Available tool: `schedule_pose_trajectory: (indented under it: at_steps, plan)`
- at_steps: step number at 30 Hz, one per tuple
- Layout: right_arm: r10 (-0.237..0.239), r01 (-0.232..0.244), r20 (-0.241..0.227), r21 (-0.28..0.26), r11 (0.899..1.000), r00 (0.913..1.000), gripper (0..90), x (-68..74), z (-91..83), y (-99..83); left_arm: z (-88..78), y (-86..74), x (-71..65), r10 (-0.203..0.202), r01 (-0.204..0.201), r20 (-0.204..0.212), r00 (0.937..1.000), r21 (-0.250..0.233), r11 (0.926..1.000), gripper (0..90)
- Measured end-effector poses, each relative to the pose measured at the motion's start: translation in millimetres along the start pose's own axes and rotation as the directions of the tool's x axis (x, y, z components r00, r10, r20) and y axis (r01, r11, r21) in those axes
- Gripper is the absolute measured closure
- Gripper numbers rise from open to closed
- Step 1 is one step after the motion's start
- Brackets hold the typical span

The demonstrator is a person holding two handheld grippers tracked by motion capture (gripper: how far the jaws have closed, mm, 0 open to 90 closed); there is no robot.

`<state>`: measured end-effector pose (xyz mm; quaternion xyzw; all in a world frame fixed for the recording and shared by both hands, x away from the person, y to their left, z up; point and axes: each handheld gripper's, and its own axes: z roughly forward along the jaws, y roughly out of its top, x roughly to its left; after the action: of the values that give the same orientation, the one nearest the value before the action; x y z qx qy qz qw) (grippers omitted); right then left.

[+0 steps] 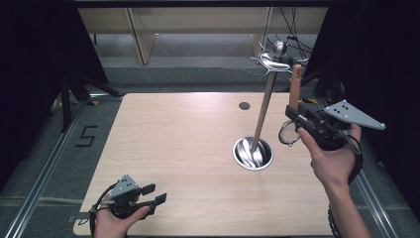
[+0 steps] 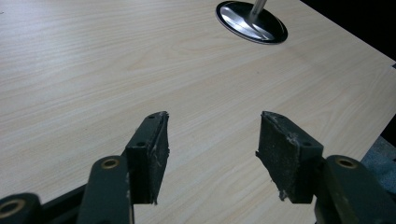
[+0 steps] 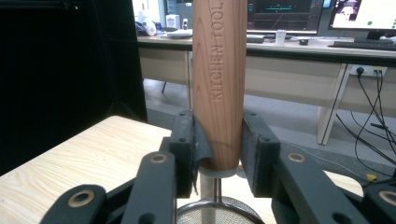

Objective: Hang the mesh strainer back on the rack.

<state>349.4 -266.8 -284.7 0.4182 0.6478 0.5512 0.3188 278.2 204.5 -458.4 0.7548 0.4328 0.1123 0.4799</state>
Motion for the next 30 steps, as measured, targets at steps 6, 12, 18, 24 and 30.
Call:
schedule_pose_trajectory:
  at_steps: [6,12,18,24,30]
  plan:
    - [-0.002,0.002,0.002,0.005,1.000,1.0000,69.5,0.1,2.9,-1.0,0.0,-0.1,0.1,-0.001,0.001,-0.001,1.0000,0.001,1.0000,42.3]
    - [0.001,-0.001,0.000,0.011,1.000,1.0000,69.4,-0.6,5.5,-1.6,-0.3,-0.3,0.0,-0.002,0.002,-0.002,1.0000,0.001,1.0000,42.3]
    - [0.000,0.000,-0.001,0.018,1.000,1.0000,69.4,0.0,7.4,-2.5,-0.9,0.0,0.8,0.013,-0.013,-0.002,0.9999,0.002,0.9999,42.2]
    - [0.008,-0.008,-0.001,0.023,1.000,1.0000,69.3,-0.3,9.1,-3.6,-0.8,-0.5,-0.3,-0.009,0.009,0.001,1.0000,-0.005,0.9999,42.3]
    - [-0.003,0.003,-0.001,0.024,1.000,1.0000,67.8,-1.5,10.6,-5.8,-1.0,-0.6,-0.2,-0.008,0.008,0.000,1.0000,-0.007,0.9999,42.3]
